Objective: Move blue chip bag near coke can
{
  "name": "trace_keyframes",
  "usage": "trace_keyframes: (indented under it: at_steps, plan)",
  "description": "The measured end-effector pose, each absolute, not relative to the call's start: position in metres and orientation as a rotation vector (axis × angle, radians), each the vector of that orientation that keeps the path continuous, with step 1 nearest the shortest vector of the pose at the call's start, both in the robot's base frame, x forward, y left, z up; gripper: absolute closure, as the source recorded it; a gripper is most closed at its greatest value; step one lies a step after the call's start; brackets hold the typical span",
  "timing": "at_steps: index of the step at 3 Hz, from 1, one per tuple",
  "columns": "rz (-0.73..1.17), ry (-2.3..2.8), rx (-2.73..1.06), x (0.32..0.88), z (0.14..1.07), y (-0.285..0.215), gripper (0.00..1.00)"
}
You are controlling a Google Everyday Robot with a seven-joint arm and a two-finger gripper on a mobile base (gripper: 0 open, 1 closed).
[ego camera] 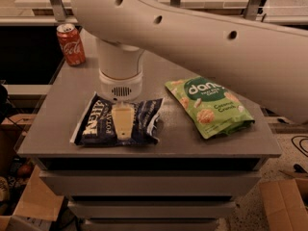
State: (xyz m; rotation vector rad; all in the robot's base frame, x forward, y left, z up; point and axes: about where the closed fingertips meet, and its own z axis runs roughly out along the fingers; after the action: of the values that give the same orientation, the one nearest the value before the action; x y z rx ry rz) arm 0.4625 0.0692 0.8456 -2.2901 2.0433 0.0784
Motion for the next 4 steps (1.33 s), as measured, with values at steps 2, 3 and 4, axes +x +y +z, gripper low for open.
trace_keyframes:
  at_steps: [2,3,4]
  plan:
    - [0.038,2.039,-2.271,0.472,0.853,0.071,0.87]
    - [-0.029,2.012,-2.228,0.487,0.881,0.069,1.0]
    - [-0.087,1.975,-2.158,0.501,0.917,0.067,1.0]
